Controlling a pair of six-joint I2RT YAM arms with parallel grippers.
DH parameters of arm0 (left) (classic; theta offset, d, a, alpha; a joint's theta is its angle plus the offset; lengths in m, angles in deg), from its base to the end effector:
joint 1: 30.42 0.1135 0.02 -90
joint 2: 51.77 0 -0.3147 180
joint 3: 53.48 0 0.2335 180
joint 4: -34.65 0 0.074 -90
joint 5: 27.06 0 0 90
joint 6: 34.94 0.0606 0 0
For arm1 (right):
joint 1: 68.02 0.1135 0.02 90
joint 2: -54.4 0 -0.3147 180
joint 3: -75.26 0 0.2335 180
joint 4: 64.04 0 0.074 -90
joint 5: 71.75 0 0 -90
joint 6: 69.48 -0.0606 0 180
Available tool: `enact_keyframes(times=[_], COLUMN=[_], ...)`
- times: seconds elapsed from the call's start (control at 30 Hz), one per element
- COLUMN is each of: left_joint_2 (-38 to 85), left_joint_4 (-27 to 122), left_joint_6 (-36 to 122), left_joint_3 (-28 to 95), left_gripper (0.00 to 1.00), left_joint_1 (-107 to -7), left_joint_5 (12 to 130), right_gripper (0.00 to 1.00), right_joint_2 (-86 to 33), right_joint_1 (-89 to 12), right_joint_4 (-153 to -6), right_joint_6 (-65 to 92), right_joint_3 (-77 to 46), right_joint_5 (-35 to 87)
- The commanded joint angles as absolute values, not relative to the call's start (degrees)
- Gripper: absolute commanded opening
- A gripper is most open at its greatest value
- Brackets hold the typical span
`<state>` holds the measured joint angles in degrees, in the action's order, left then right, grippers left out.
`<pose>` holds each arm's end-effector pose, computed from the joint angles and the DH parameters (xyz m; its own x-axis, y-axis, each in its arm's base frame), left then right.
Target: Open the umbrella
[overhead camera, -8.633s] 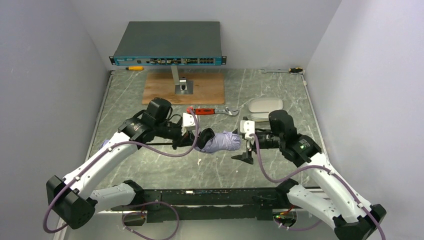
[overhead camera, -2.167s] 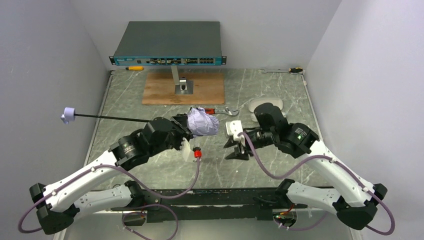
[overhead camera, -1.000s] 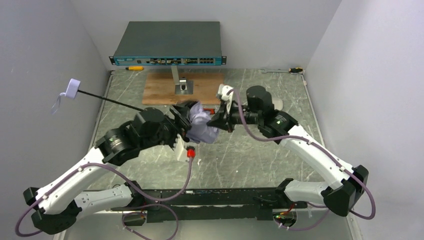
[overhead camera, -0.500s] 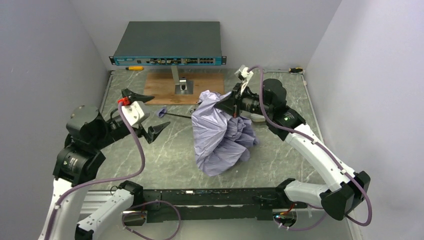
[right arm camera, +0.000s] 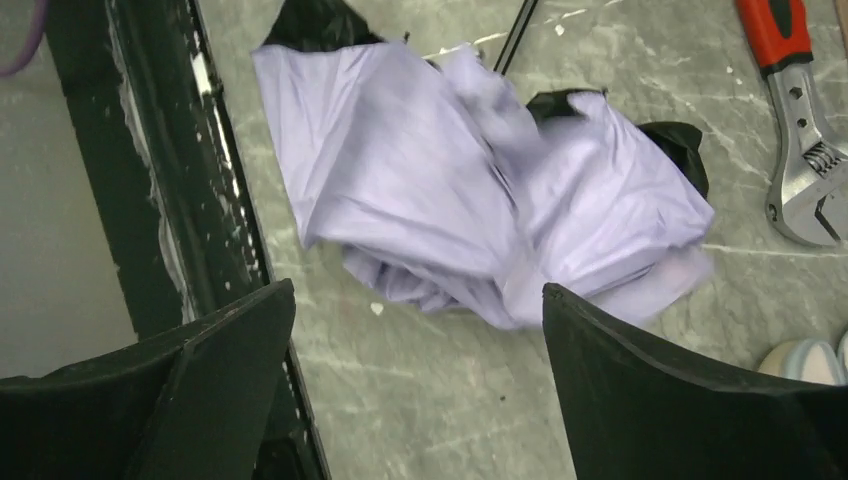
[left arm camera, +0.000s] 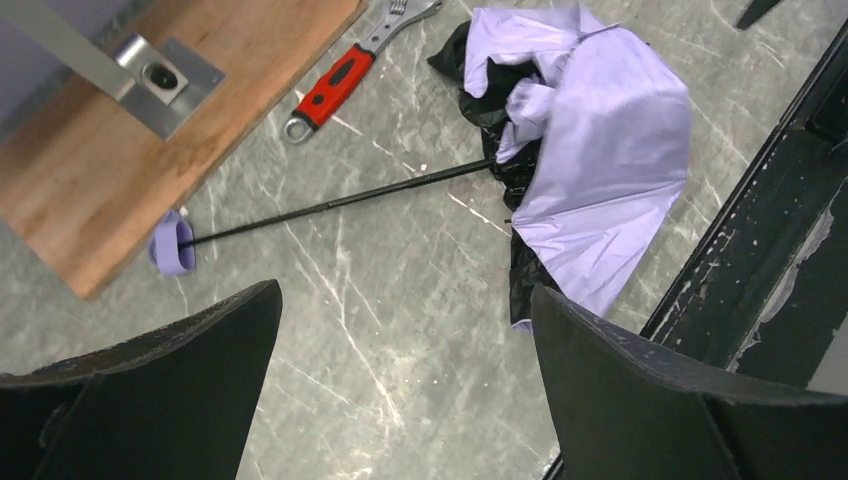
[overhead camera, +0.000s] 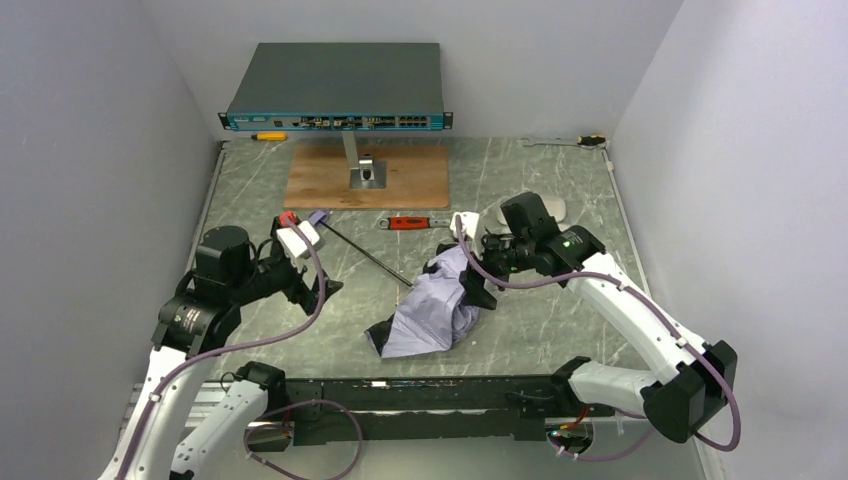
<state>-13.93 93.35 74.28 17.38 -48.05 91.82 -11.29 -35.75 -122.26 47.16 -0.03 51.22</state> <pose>0.0691 -0.0527 0.3787 -0.1661 0.3552 -0.9199 0.7781 0.6203 0.0991 0.1542 0.1364 0.3456 -0.2299 -0.5900 -0.7740 -0.9567 0.2828 0.0686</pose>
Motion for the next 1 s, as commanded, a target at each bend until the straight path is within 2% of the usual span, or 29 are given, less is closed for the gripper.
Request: enact_keyframes(times=[0.0,0.1,0.27,0.47,0.73,0.97], left_joint_2=[-13.83,-12.33,-13.6,-19.52,-23.22,-24.4], left_joint_4=[89.57,87.82,84.17,84.98,88.34,90.15], left_joint_6=[66.66,60.6,48.98,45.76,46.77,48.22], left_joint_3=[17.05,17.19,14.9,15.03,16.58,16.99], left_gripper=[1.0,1.0,0.98,0.98,0.98,0.98], left_joint_1=[-43.62,-35.63,-22.75,-10.69,-5.6,-5.02], left_joint_5=[97.21,101.23,106.09,105.66,105.56,105.07], right_gripper=[0.95,0.87,0.72,0.67,0.65,0.6], right_joint_2=[-13.57,-21.01,-36.14,-50.6,-65.99,-72.21], right_joint_1=[-35.55,-32.69,-24.09,-17.82,-16.98,-17.13], right_joint_4=[-129.5,-124.08,-120.72,-120.62,-123.79,-125.02], right_joint_6=[53.47,43.35,36.83,35.28,36.1,36.35], right_joint_3=[-9.16,-18.12,-26.77,-33.45,-42.19,-45.22], right_joint_5=[50.75,48.12,38.59,31.68,26.05,26.02])
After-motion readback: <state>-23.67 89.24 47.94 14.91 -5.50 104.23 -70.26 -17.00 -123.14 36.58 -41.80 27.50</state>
